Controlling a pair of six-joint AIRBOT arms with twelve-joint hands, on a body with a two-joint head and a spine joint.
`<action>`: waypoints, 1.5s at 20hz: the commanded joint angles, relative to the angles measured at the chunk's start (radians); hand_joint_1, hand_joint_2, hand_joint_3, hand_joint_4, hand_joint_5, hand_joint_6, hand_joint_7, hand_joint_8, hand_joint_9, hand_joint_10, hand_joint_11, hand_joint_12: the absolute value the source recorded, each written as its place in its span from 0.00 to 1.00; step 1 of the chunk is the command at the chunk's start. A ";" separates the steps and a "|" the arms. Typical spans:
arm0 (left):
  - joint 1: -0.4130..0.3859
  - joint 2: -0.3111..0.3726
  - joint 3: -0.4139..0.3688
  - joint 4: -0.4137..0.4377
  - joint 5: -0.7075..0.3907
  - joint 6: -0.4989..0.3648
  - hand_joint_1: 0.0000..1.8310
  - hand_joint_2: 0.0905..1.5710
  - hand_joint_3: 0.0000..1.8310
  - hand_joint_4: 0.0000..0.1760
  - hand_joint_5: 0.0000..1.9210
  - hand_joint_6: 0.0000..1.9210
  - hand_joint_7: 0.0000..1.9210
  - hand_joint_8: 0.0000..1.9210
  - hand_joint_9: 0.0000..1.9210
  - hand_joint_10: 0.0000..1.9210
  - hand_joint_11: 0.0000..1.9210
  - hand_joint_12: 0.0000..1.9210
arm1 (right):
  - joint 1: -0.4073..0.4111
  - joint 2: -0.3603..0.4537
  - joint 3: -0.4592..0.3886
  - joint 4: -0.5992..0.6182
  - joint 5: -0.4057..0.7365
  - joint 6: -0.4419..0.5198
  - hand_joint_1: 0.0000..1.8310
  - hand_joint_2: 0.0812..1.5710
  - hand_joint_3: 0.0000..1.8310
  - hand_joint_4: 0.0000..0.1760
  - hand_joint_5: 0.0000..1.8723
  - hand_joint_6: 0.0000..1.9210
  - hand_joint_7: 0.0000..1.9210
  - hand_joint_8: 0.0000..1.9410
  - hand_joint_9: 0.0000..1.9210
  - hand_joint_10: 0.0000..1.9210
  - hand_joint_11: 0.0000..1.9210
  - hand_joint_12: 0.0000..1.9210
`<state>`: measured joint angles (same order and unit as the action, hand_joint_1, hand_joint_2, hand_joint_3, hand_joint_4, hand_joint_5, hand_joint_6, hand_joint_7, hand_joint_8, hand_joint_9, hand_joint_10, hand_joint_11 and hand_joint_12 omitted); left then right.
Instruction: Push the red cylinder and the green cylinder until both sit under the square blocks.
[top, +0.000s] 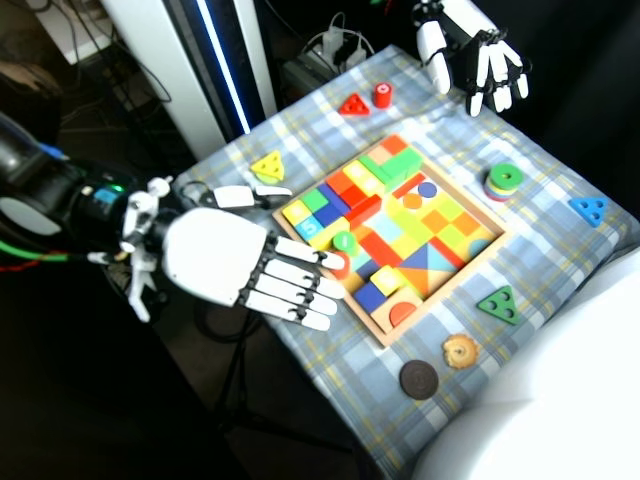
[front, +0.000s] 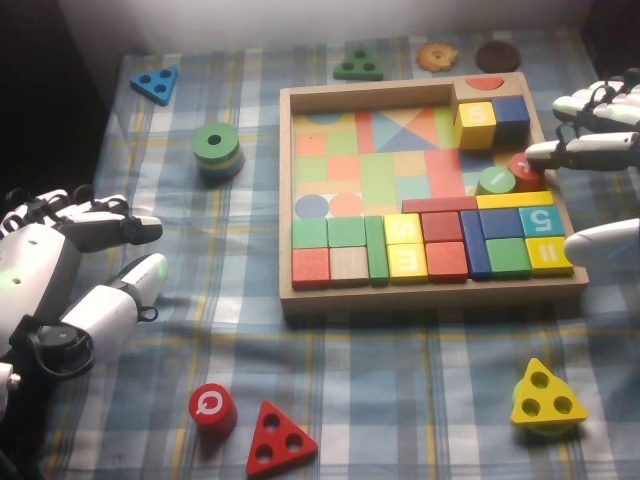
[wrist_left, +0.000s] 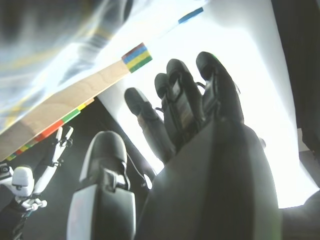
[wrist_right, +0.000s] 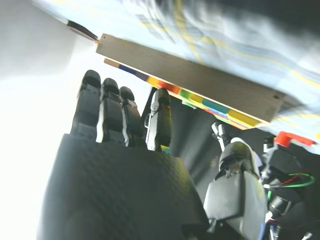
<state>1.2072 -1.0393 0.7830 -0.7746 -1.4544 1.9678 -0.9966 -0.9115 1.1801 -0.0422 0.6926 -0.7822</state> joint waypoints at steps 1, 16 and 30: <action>-0.004 -0.002 0.001 0.048 -0.108 -0.005 0.28 0.83 0.00 0.00 0.43 0.00 0.26 0.00 0.21 0.00 0.00 0.22 | 0.000 0.009 -0.003 0.015 0.083 0.002 0.00 0.54 0.00 1.00 0.18 0.00 0.00 0.00 0.00 0.00 0.00 0.00; -0.004 -0.002 0.002 0.048 -0.106 -0.004 0.24 0.84 0.00 0.07 0.42 0.00 0.25 0.00 0.21 0.00 0.00 0.20 | 0.001 0.057 -0.057 0.004 0.121 0.002 0.00 0.53 0.00 1.00 0.17 0.00 0.00 0.00 0.00 0.00 0.00 0.00; -0.004 -0.001 -0.001 0.046 -0.117 -0.005 0.26 0.83 0.00 0.17 0.41 0.00 0.25 0.00 0.21 0.00 0.00 0.23 | -0.080 0.108 -0.143 0.158 0.381 -0.036 0.00 0.64 0.01 0.77 0.18 0.00 0.04 0.00 0.00 0.00 0.00 0.00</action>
<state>1.2072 -1.0393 0.7826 -0.7761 -1.4525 1.9675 -1.0981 -0.8051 1.0313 0.1116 0.9371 -0.8291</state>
